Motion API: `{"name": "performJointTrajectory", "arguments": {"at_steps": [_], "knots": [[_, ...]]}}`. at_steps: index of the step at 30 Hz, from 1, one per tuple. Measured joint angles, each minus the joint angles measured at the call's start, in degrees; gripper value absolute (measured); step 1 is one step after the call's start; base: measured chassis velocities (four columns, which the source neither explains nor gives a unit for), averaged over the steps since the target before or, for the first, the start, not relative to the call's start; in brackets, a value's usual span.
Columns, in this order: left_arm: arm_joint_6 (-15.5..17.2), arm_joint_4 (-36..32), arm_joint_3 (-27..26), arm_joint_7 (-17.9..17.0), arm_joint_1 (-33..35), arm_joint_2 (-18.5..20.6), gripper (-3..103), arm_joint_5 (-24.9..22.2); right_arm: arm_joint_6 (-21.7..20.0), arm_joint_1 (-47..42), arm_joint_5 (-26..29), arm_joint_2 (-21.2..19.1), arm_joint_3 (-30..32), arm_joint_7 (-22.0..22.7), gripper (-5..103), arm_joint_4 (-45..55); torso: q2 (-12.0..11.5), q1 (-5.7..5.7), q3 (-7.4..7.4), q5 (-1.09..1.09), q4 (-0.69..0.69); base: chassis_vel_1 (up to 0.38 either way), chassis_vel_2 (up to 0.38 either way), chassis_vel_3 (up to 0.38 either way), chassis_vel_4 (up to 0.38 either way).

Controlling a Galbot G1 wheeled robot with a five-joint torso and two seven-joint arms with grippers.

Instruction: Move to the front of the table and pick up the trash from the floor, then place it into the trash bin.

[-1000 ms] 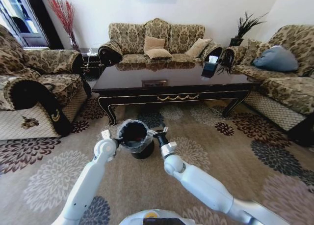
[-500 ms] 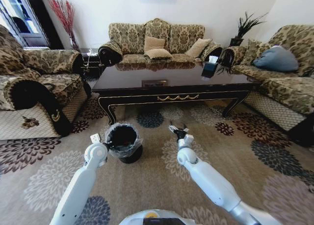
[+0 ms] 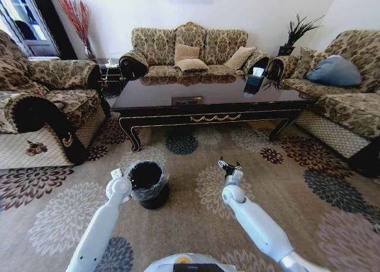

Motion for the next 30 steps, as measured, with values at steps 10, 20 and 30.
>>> {"name": "performJointTrajectory", "arguments": {"at_steps": [10, 20, 30], "knots": [[-0.04, -1.96, -1.02, 0.76, 1.18, 0.71, 20, 2.06, 1.0, -2.75, -2.47, 0.44, 1.81, -1.29, 100, -0.3, 0.0, 0.0, 0.0, 0.0, 0.01, 0.0, 0.0, 0.0, 0.0], [-0.02, -11.35, -1.56, 2.89, 4.49, 6.53, 52, 3.08, -0.72, -5.69, -2.49, -0.11, 8.06, 0.5, 100, -0.23, 0.0, 0.0, 0.0, -0.01, 0.02, 0.0, 0.0, 0.0, 0.0], [-18.56, -15.76, -6.7, 39.63, 10.6, 11.27, 89, 50.17, -1.75, -11.49, -6.07, -0.59, 12.21, 0.89, 100, 2.86, 0.0, 0.0, 0.0, 0.0, 0.0, 0.0, 0.0, 0.0, 0.0]]}}
